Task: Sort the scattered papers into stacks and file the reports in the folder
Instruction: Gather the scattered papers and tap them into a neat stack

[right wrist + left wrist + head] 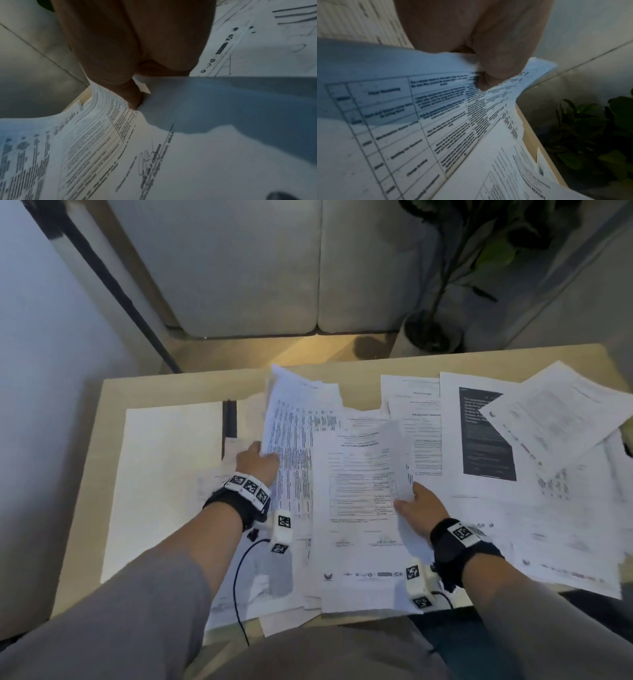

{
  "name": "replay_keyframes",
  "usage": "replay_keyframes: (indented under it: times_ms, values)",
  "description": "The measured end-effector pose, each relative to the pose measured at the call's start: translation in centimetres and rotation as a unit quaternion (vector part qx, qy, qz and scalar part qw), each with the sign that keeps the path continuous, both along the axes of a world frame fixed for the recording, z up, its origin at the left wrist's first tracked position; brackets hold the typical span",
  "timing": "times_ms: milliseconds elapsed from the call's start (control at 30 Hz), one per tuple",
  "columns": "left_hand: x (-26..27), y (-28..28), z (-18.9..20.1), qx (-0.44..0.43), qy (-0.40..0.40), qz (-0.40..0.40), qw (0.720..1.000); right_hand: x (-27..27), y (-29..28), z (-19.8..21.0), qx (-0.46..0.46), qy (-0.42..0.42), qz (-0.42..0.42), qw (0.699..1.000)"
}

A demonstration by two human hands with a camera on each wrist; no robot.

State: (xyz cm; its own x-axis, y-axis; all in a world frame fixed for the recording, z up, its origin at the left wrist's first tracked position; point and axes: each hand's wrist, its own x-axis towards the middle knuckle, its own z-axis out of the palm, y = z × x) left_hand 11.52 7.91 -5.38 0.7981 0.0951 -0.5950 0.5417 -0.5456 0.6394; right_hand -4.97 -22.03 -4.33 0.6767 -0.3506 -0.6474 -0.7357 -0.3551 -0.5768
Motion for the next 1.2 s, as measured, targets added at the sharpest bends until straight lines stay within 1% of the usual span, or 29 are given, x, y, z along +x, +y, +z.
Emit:
replay_keyframes:
  times_ms: [33,67,133,167,200,267,367,400,467,533,567,633,667,700,733,833,900,1000,1067,1200]
  values:
    - [0.7,-0.8,-0.8,0.039,0.006,-0.001,0.999,0.0,-0.1,-0.1,-0.001,0.004,0.005,1.000]
    - [1.2,-1.4,-1.0,0.087,0.011,-0.019,0.996,0.1,-0.3,-0.2,0.000,0.005,0.008,1.000]
    - [1.7,-2.8,-0.7,0.174,0.013,-0.069,0.982,0.0,-0.5,-0.6,0.000,0.008,0.014,1.000]
    - [1.9,-3.4,-0.4,0.208,0.022,-0.107,0.972,0.0,-0.6,-0.9,-0.002,0.010,0.017,1.000]
    - [1.9,-4.1,0.1,0.251,0.041,-0.175,0.951,0.1,-0.6,-0.9,0.000,0.012,0.020,1.000]
    - [2.2,-4.9,0.4,0.328,0.065,-0.251,0.908,0.2,-0.8,-1.1,0.003,0.016,0.019,1.000]
    - [2.4,-5.6,1.1,0.373,0.090,-0.315,0.868,0.2,-1.0,-1.2,0.009,0.016,0.018,1.000]
    - [2.4,-5.4,1.2,0.357,0.084,-0.296,0.882,0.2,-0.8,-1.1,0.011,0.015,0.021,1.000]
    - [2.1,-5.6,1.6,0.375,0.088,-0.309,0.870,0.1,-1.0,-1.2,0.016,0.012,0.020,1.000]
    - [1.4,-5.9,2.6,0.368,0.080,-0.302,0.876,0.0,-1.2,-1.3,0.019,0.012,0.022,1.000]
    - [1.4,-5.8,2.5,0.354,0.081,-0.294,0.884,0.0,-1.2,-1.4,0.020,0.012,0.024,0.999]
    - [1.5,-5.5,2.0,0.324,0.096,-0.245,0.909,0.0,-1.2,-1.5,0.029,0.011,0.023,0.999]
    - [1.9,-5.3,1.7,0.282,0.084,-0.194,0.936,-0.1,-1.2,-1.5,0.034,0.008,0.020,0.999]
    - [2.1,-5.0,1.4,0.240,0.060,-0.125,0.961,-0.1,-1.3,-1.5,0.040,0.006,0.016,0.999]
    - [2.3,-4.8,0.8,0.222,0.039,-0.081,0.971,-0.1,-1.3,-1.6,0.046,0.004,0.012,0.999]
    - [1.9,-4.7,0.4,0.152,0.002,-0.016,0.988,-0.3,-1.6,-1.9,0.063,0.004,-0.005,0.998]
    - [1.1,-4.6,1.3,0.108,-0.035,0.001,0.994,-0.4,-2.1,-1.9,0.102,-0.007,-0.025,0.994]
    - [0.3,-3.2,2.4,0.059,-0.103,-0.009,0.993,-0.4,-3.3,-1.4,0.148,-0.038,-0.061,0.986]
    - [0.1,-1.4,3.4,0.043,-0.126,-0.019,0.991,-0.4,-4.7,-1.0,0.146,-0.053,-0.067,0.986]
    - [-0.4,3.1,5.9,-0.004,-0.160,-0.007,0.987,-1.1,-8.7,0.0,0.123,-0.072,-0.069,0.987]
